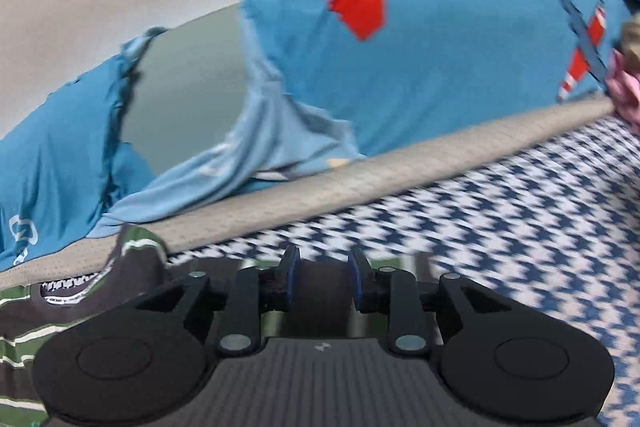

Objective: Fold clothes

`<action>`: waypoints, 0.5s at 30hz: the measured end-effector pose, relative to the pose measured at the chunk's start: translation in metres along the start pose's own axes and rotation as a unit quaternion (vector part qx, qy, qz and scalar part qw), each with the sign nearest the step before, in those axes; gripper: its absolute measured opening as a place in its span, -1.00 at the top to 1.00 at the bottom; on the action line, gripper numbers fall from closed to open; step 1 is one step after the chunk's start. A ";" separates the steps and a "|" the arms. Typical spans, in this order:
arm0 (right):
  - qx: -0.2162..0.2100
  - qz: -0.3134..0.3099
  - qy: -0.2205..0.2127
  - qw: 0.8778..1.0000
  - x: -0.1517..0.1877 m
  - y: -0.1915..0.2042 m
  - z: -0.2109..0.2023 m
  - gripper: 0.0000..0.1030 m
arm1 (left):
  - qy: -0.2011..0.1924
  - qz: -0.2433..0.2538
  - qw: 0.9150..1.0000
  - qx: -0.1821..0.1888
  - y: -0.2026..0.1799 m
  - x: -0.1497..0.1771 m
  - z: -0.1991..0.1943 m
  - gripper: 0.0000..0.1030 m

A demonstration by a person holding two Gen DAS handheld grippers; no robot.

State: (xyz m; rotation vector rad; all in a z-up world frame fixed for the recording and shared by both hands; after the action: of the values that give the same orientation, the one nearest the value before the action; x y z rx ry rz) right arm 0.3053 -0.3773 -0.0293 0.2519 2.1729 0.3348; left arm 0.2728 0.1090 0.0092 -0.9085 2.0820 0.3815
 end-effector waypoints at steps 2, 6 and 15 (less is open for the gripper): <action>0.002 0.014 0.007 1.000 -0.002 -0.010 -0.009 0.43 | 0.005 0.005 1.000 0.019 -0.003 0.003 -0.006 -0.92; -0.002 0.036 0.022 0.999 0.001 -0.023 -0.025 0.32 | 0.020 0.017 0.998 0.049 -0.014 0.012 -0.017 -0.94; 0.003 -0.010 0.035 0.999 0.023 -0.021 -0.030 0.02 | 0.023 0.071 0.994 0.084 -0.040 0.035 -0.035 -0.94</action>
State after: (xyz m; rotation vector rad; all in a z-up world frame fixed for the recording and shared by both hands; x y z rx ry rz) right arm 0.2659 -0.3944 -0.0367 0.2252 2.2436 0.3314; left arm 0.2677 0.0456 0.0052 -0.6785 2.1915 0.2575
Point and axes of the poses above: each gripper's, at about its wrist camera, not at the fingertips, and z roughly the way its jaws point, y to its left, x to its underside, the point moved 1 cm from there along z, roughly the way its jaws point, and after that the axes turned 11 degrees about -x, right-handed, at the moved point
